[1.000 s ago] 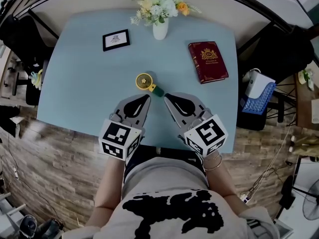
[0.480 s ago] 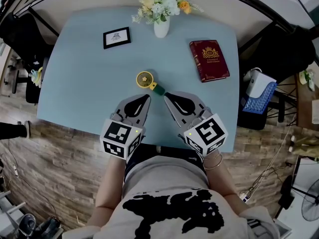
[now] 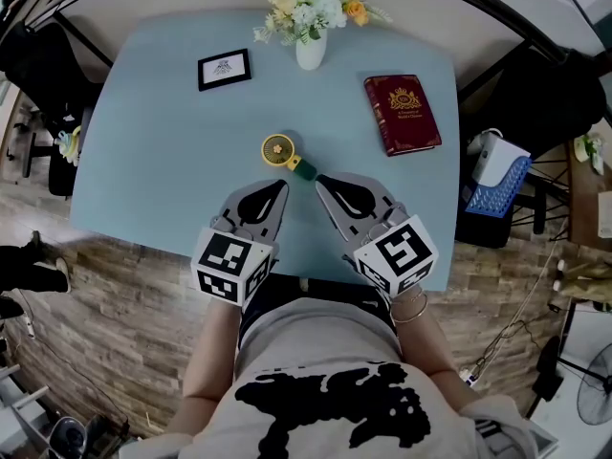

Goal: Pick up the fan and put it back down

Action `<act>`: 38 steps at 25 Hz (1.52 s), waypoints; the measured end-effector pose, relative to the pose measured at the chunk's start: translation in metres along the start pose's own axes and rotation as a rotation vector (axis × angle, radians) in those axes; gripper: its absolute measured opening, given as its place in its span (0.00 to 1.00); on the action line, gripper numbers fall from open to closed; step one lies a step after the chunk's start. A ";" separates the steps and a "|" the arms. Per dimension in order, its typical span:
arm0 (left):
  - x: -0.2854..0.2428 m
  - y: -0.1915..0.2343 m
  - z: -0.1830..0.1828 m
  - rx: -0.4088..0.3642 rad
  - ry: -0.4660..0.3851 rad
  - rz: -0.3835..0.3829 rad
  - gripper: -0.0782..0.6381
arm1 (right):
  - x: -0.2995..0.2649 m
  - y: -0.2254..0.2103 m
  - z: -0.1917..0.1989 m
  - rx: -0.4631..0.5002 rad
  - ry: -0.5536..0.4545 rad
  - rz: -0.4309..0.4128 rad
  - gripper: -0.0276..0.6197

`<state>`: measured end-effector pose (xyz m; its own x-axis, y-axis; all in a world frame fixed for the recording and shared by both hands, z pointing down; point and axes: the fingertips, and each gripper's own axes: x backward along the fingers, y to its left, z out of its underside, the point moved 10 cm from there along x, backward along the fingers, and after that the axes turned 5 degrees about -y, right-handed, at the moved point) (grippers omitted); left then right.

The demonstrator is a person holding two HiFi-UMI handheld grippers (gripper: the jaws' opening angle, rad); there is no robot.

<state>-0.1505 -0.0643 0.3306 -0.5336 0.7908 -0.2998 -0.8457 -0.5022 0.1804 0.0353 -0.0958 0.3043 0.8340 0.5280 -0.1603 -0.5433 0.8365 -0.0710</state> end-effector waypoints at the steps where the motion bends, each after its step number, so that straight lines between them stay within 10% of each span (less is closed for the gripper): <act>1: 0.000 0.000 0.001 0.000 0.001 0.001 0.12 | 0.000 0.000 0.000 0.004 0.001 0.000 0.05; 38: -0.001 -0.001 0.000 -0.001 0.004 0.009 0.12 | -0.002 0.001 0.005 0.002 0.022 -0.007 0.05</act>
<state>-0.1494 -0.0646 0.3303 -0.5413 0.7849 -0.3015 -0.8407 -0.5099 0.1820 0.0337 -0.0950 0.3093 0.8356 0.5186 -0.1810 -0.5369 0.8407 -0.0701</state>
